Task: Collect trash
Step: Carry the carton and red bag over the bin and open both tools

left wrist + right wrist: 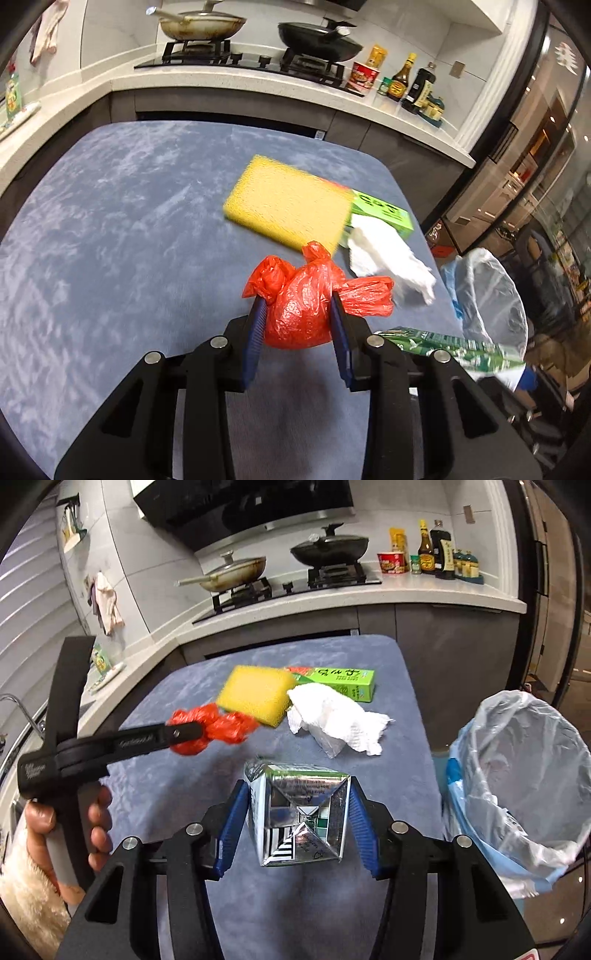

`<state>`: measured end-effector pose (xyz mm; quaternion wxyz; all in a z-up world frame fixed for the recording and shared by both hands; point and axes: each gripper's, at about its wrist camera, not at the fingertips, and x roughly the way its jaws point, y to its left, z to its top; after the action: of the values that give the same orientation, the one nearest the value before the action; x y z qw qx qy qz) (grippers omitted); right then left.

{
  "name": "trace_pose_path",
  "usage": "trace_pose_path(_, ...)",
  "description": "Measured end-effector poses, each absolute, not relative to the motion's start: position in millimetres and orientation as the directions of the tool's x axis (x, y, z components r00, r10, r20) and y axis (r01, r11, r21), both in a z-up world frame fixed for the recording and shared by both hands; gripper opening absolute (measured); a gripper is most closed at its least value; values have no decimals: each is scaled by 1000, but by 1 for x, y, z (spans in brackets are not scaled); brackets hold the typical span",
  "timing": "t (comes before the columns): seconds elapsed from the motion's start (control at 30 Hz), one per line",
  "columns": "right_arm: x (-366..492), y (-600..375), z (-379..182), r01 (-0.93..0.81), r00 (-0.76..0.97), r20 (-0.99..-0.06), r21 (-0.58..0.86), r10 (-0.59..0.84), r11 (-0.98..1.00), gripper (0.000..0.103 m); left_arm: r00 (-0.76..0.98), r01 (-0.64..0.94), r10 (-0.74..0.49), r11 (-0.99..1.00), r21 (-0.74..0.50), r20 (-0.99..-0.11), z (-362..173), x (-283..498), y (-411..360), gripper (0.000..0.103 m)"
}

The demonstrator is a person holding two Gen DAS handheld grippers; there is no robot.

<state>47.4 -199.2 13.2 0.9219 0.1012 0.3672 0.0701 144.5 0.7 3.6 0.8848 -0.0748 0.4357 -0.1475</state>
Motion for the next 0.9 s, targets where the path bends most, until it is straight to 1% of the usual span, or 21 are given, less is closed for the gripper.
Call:
trace_pose_path(0.33, 6, -242, 37, 60, 782, -614, 249, 109, 967, 46, 554, 308, -384, 919, -247, -739, 26, 110, -42, 32)
trace_pose_path(0.47, 2, -263, 36, 93, 783, -613, 289, 109, 953, 45, 544, 345, -402, 907, -240, -737, 29, 104, -66, 32)
trace_pose_path(0.67, -6, -272, 43, 114, 804, -590, 284, 79, 952, 45, 533, 389, -425, 891, -234, -732, 37, 98, -90, 32)
trace_pose_path(0.9, -8, -326, 60, 267, 837, -540, 265, -87, 927, 45, 509, 470, -468, 854, -222, -722, 47, 105, -135, 32)
